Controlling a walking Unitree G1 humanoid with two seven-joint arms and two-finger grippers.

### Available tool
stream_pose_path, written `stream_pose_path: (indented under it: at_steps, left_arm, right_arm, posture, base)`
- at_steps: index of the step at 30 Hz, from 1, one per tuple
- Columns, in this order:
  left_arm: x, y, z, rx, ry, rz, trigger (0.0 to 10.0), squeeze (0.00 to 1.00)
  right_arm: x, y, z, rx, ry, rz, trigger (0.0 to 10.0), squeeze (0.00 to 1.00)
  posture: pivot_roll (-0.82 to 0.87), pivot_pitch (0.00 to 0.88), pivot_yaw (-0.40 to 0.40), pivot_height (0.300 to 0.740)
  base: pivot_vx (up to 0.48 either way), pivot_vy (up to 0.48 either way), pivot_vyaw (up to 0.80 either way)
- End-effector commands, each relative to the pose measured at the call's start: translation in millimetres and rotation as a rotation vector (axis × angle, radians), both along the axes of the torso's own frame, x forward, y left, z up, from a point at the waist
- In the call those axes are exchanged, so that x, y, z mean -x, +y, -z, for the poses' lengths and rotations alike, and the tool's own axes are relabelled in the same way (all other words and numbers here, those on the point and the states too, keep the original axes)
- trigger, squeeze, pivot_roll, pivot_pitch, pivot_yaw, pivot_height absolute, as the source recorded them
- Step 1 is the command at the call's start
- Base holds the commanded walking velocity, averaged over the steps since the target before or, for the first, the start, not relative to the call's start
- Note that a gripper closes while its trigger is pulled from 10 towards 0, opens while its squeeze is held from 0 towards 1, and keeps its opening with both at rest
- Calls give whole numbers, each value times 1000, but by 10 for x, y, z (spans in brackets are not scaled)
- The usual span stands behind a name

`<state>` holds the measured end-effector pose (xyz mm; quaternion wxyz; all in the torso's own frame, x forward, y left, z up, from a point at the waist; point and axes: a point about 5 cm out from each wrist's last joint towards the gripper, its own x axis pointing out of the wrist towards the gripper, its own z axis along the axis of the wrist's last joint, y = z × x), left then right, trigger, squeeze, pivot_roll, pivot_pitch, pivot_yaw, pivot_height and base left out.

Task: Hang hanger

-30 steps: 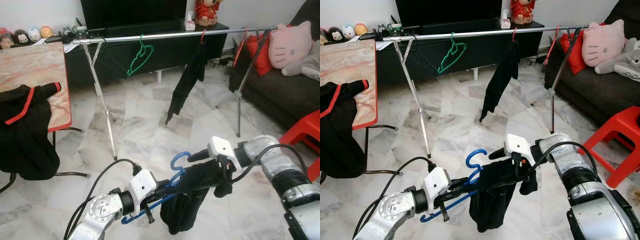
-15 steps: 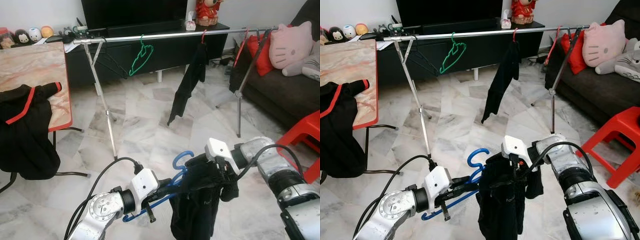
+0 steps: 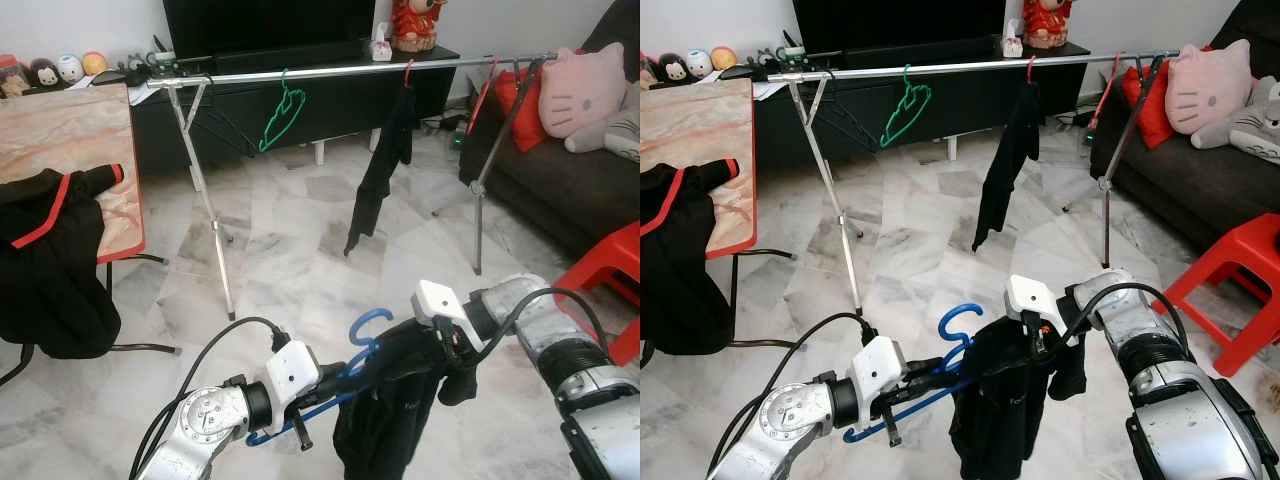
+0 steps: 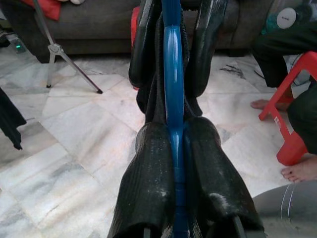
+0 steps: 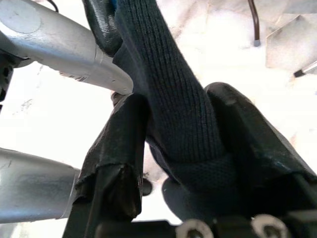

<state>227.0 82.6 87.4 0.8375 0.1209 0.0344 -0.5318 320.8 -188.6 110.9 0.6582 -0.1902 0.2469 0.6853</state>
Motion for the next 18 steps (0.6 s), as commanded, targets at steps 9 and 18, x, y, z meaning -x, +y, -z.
stream_pose_path:
  at_steps: [9, 18]
  left_arm:
    - [-31, -44, -134, -6, -92, 40, 10000, 0]
    - [-53, -63, -148, -7, -107, 42, 10000, 0]
  right_arm:
    - [9, 65, -19, 8, 19, -74, 0, 0]
    - [54, 138, 56, 9, 36, -107, 0, 0]
  posture:
    - [-33, 0, -43, 732]
    - [-34, 0, -44, 732]
  base:
    - [0, 0, 0]
    - [0, 0, 0]
